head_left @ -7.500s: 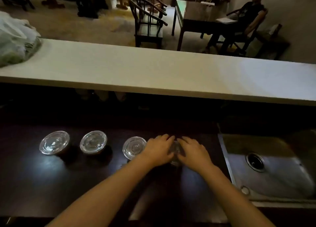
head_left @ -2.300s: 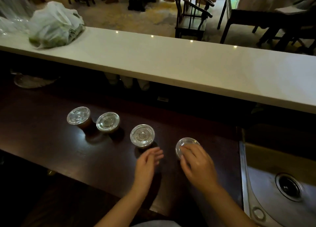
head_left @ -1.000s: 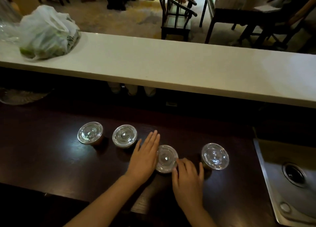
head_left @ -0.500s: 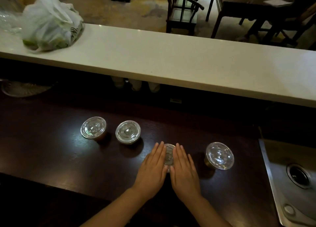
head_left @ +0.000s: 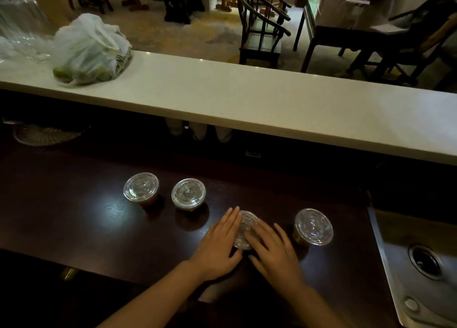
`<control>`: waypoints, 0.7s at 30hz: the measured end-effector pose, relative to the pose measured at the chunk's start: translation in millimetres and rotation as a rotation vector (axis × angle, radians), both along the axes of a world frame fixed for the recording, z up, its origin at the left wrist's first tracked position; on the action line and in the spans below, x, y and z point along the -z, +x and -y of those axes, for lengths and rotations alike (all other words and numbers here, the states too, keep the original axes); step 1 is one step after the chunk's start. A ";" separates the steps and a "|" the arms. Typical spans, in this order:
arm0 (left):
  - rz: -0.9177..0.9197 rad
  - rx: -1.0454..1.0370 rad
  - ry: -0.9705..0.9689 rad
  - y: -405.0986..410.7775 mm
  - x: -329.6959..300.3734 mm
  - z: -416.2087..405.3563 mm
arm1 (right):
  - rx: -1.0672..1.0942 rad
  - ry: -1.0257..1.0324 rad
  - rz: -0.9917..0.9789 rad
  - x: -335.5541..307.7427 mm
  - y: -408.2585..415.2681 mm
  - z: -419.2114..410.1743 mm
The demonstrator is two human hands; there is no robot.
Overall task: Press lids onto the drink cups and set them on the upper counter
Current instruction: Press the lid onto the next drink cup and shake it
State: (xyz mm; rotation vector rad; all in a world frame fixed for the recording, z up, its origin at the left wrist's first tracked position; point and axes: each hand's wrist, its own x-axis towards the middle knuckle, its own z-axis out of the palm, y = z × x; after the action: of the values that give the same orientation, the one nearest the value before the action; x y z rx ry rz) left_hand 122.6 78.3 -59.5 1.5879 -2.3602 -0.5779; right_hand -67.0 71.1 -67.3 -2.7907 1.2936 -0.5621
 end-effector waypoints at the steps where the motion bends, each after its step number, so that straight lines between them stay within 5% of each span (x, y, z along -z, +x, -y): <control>1: 0.017 0.025 0.000 1.6 0.8 1.2 | -0.025 -0.074 0.043 1.8 0.2 0.2; 5: -0.013 0.014 -0.029 2.8 2.9 5.8 | -0.119 -0.218 0.119 -4.2 8.4 3.2; 12: -0.406 -0.247 0.070 -5.9 4.3 -2.0 | -0.295 -0.235 0.007 -26.3 11.3 28.6; 18: -0.985 -0.859 0.519 -27.7 -2.8 -10.1 | -0.201 -0.136 0.072 -41.8 10.7 34.3; 21: -1.474 -0.939 0.793 -34.8 -15.7 -12.0 | -0.092 -0.083 0.253 -56.6 17.5 35.4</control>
State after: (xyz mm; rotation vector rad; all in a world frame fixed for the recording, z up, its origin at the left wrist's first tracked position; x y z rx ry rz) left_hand 87.8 90.2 -43.9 1.3497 -0.2546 -1.6664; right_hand -49.6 35.7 -10.7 -2.7120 1.1108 -0.9466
